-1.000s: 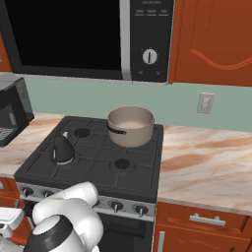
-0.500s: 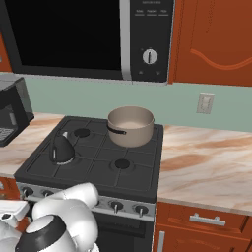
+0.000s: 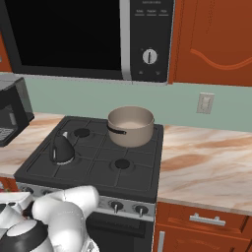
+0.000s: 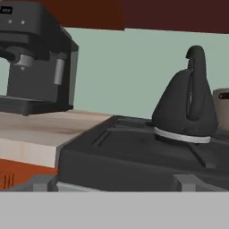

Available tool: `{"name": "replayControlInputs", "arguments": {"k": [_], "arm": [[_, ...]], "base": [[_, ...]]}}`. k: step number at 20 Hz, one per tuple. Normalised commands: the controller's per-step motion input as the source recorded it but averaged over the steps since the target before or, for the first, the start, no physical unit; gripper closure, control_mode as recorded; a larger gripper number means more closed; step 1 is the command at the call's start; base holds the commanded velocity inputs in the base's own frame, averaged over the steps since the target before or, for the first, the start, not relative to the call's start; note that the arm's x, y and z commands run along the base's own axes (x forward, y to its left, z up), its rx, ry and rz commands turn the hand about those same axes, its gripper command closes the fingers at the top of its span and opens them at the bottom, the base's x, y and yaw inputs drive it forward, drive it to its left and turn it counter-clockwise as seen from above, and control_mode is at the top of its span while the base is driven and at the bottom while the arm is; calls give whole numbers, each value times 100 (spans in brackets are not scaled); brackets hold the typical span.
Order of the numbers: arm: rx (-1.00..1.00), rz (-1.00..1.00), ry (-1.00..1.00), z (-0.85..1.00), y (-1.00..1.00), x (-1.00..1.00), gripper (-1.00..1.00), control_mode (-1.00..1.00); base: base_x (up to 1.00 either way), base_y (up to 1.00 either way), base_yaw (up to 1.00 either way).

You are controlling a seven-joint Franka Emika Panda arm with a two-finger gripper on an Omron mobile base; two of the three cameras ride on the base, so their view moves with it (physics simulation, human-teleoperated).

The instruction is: Pick the kettle from the counter and place it on a stove burner. Then turn the burner on.

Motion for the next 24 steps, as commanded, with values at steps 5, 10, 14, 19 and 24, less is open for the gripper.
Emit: {"name": "replayControlInputs", "arguments": {"k": [5,10,14,19,24], "arm": [[-5,0,12,-58,23,9,-100,-100],[-3,0,10,-62,6,0,-100,-100],[0,0,0,0,0,0,-100,-100],[0,0,0,0,0,1,-100,-100],[0,-1,0,0,0,11,-100,-100]], "base": [[0,0,0],[0,0,0],[0,0,0],[0,0,0],[0,0,0]]}}
